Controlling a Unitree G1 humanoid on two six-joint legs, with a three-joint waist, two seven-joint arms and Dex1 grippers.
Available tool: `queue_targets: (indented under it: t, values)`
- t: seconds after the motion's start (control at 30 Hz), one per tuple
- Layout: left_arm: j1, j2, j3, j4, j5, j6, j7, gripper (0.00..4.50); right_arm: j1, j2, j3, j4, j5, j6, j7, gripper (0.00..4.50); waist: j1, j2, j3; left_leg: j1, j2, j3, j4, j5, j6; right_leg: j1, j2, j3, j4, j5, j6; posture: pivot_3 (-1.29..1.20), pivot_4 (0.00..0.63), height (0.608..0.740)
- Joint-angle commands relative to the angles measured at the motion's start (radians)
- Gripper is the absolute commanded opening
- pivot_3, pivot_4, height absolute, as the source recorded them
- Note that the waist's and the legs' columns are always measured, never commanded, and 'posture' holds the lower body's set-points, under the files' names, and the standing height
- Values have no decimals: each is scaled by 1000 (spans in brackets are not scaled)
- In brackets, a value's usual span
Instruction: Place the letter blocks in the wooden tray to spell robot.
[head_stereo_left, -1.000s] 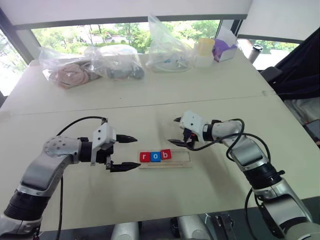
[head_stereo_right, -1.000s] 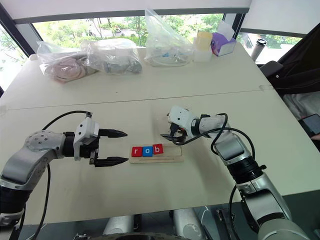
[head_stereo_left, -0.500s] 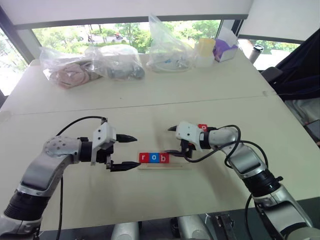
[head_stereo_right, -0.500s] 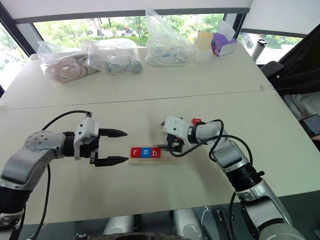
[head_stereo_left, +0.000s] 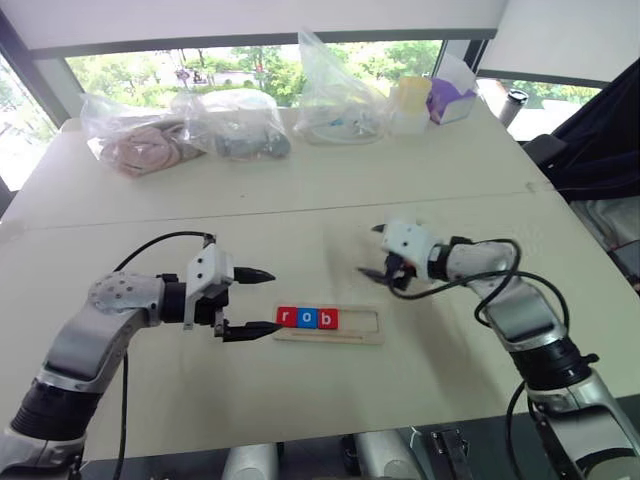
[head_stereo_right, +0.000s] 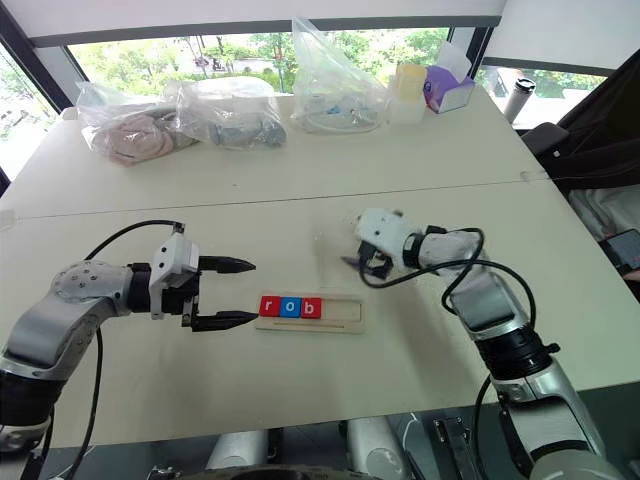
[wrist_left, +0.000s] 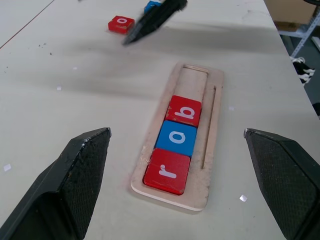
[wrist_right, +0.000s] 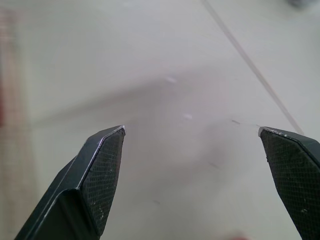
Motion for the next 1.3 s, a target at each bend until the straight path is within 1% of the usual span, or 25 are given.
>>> queue_targets:
  t: [0.03, 0.07, 0.13, 0.23, 0.33, 0.47, 0.53, 0.67, 0.77, 0.8, 0.87, 0.93, 0.97, 1.0, 1.03, 1.13, 1.3]
  values:
    - [-17, -2, -5, -13, 1, -12, 0, 4500, 29, 31, -131, -105, 25, 178, -116, 4331, 0, 0, 0, 0, 0, 0, 0, 0, 0, 0, 0, 0, 0, 0, 0, 0, 150, 740]
    - [-16, -2, -5, -12, 1, -14, -1, 4500, 37, 37, -144, -122, 27, 216, -134, 4331, 0, 0, 0, 0, 0, 0, 0, 0, 0, 0, 0, 0, 0, 0, 0, 0, 150, 740]
    - [-21, -4, -10, -3, 4, -18, -6, 4500, 68, 104, -202, -193, 33, 374, -220, 4331, 0, 0, 0, 0, 0, 0, 0, 0, 0, 0, 0, 0, 0, 0, 0, 0, 150, 740]
    - [-36, -9, -21, 13, 10, -25, -13, 4500, 106, 253, -264, -291, 42, 566, -348, 4331, -2, 0, 0, 0, 0, 0, -1, 0, 0, 0, 0, 0, 0, 0, 0, 0, 150, 740]
    - [-52, -16, -34, 29, 15, -32, -19, 4500, 131, 367, -283, -340, 36, 675, -442, 4331, -3, 0, 0, 0, 0, 0, -1, 0, 0, -2, 0, 0, 2, 0, 0, 0, 150, 740]
    - [-64, -24, -41, 41, 22, -37, -26, 4500, 125, 463, -308, -330, 42, 707, -526, 4331, -1, 0, 0, -1, 0, 0, -1, 0, 0, -2, 0, 0, 2, 0, 0, 0, 150, 740]
    - [-66, -26, -43, 43, 23, -39, -30, 4500, 118, 492, -317, -315, 46, 706, -557, 4331, -2, 0, 0, -1, 0, 0, -1, 0, 0, -2, 0, 0, 2, 0, 0, 0, 150, 740]
    - [-70, -25, -39, 48, 25, -40, -35, 4500, 85, 508, -339, -211, 42, 661, -615, 4331, -3, 0, 0, -1, 0, 0, -1, 0, 0, -3, 0, 0, 2, 0, 0, 0, 150, 740]
    - [-68, -25, -39, 44, 27, -39, -32, 4500, 83, 498, -319, -172, 50, 633, -620, 4331, -3, 0, 0, -1, 0, 0, -1, 0, 0, -3, 0, 0, 2, 0, 0, 0, 150, 740]
    - [-68, -26, -38, 43, 26, -37, -30, 4500, 84, 499, -309, -163, 50, 623, -624, 4104, -3, 0, 0, -1, 0, 0, -1, 0, 0, -3, 0, 0, 2, 0, 0, 0, 150, 740]
    - [-65, -29, -38, 41, 27, -36, -25, 4500, 86, 497, -283, -144, 45, 602, -630, 3409, -4, 0, 0, -1, 0, 0, -1, 0, 0, -3, 0, 0, 2, 0, 0, 0, 150, 740]
    - [-62, -33, -39, 40, 28, -36, -19, 4500, 87, 502, -262, -123, 42, 583, -640, 2367, -7, 0, 0, -1, 0, 0, -1, 0, 0, -3, 0, 0, 2, 0, 0, 0, 150, 740]
    - [-61, -36, -39, 41, 28, -36, -17, 4500, 85, 506, -255, -115, 38, 575, -650, 1931, -9, 0, -1, -1, 0, 0, -1, 0, 0, -3, 0, 0, 2, 0, 0, 0, 150, 740]
    - [-60, -38, -39, 43, 30, -37, -16, 4500, 84, 510, -249, -111, 37, 569, -657, 1315, -12, 0, -1, -1, 0, 0, -1, 0, 0, -3, 0, 0, 2, 0, 0, 0, 150, 740]
    - [-59, -41, -41, 44, 31, -38, -15, 4500, 84, 509, -238, -119, 38, 574, -660, 1140, -14, 0, -1, -1, 0, 0, -1, 0, 0, -3, 0, 0, 2, 0, 0, 0, 150, 740]
    - [-62, -51, -46, 46, 35, -36, -10, 4500, 108, 486, -221, -193, 51, 625, -648, 1148, -20, 0, -1, -1, 0, 0, -1, 0, 0, -3, 0, 0, 2, 0, 0, 0, 150, 740]
    - [-66, -64, -54, 55, 40, -40, -16, 4500, 228, 422, -239, -483, 103, 843, -600, 1148, -17, 0, -1, -3, 0, -1, -2, 0, 0, -4, 0, 0, 2, -1, 1, 0, 150, 740]
